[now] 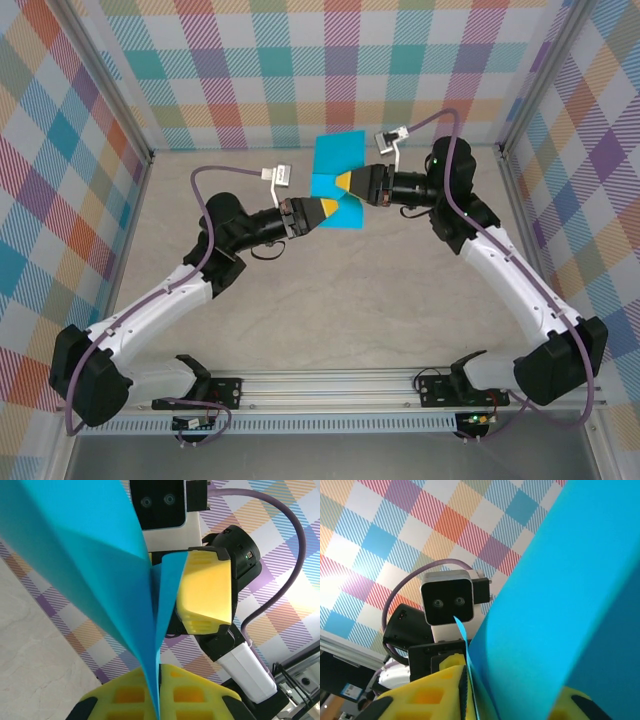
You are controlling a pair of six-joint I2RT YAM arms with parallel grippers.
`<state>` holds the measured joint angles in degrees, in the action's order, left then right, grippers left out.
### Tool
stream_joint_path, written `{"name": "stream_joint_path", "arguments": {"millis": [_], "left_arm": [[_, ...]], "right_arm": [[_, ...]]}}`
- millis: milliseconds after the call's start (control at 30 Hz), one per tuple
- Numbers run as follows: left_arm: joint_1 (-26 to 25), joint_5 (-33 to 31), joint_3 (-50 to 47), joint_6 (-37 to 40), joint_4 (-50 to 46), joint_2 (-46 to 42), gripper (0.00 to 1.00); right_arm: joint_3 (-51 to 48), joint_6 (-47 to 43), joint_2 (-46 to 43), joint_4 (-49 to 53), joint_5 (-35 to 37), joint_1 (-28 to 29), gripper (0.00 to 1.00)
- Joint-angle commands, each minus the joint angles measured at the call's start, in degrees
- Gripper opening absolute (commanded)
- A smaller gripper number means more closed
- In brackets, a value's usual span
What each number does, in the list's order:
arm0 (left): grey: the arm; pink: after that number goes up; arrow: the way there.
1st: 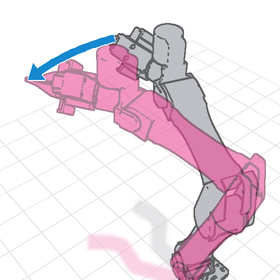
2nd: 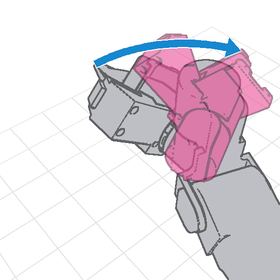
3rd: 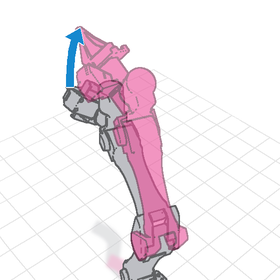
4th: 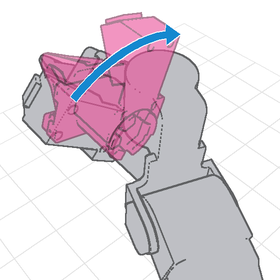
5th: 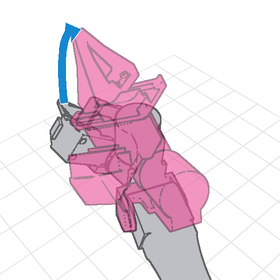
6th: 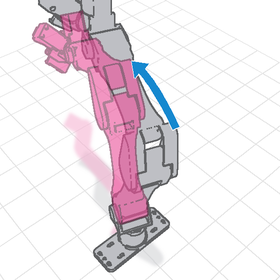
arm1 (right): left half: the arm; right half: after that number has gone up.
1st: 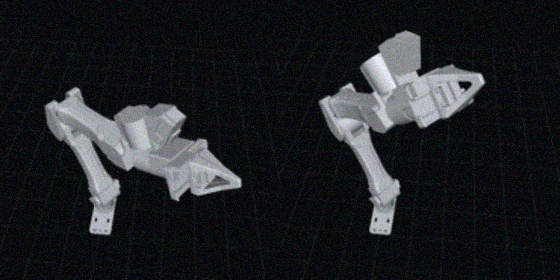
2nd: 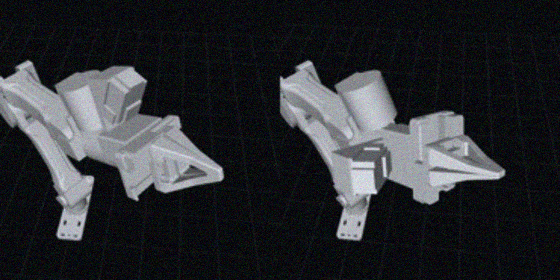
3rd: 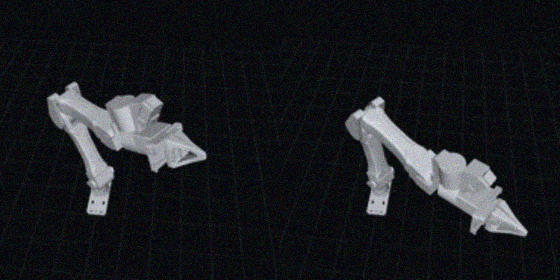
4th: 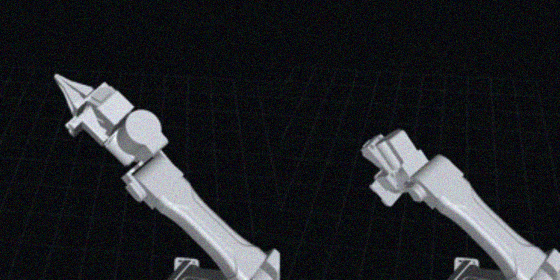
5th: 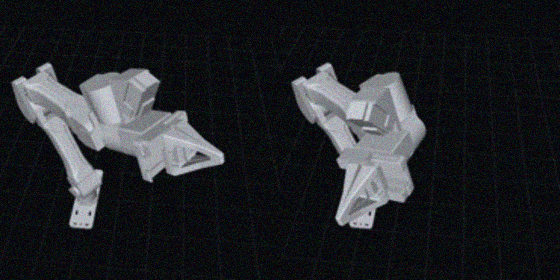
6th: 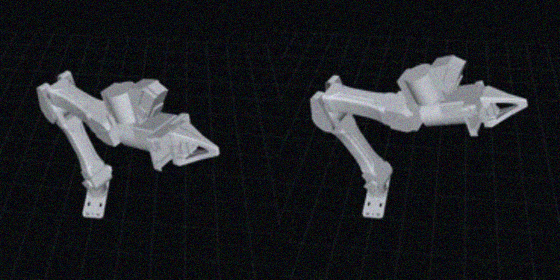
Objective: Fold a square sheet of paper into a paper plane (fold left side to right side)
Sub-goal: Turn over the paper at the center of the table.
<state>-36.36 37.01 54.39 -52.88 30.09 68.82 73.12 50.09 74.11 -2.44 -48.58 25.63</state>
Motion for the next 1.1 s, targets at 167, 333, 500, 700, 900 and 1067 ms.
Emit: {"name": "stream_joint_path", "arguments": {"millis": [167, 333, 500, 700, 900, 1067], "left_arm": [[-0.5, -2.9, 1.4, 11.4, -13.6, -4.0, 0.0], [-3.1, -20.6, 8.2, 30.0, -46.2, -4.1, 0.0], [-11.1, -48.6, 18.8, 38.4, -72.5, 4.6, 0.0], [-19.4, -77.9, 32.1, 32.8, -94.2, 21.5, 0.0], [-22.8, -87.6, 44.3, 21.8, -109.6, 38.0, 0.0], [-24.2, -88.3, 51.7, 14.7, -118.2, 49.9, 0.0]], "right_arm": [[0.4, -14.5, -8.5, 22.7, 16.4, -1.3, 0.84], [0.7, -23.2, -14.0, 44.8, 46.7, -1.3, 1.0], [-2.1, -24.7, -17.6, 54.8, 67.2, -1.4, 1.0], [-3.9, -23.5, -21.3, 60.4, 80.5, -1.4, 1.0], [-4.3, -22.2, -24.4, 63.5, 85.6, -1.5, 1.0], [-4.2, -22.1, -25.8, 65.6, 87.9, -1.4, 1.0]]}}
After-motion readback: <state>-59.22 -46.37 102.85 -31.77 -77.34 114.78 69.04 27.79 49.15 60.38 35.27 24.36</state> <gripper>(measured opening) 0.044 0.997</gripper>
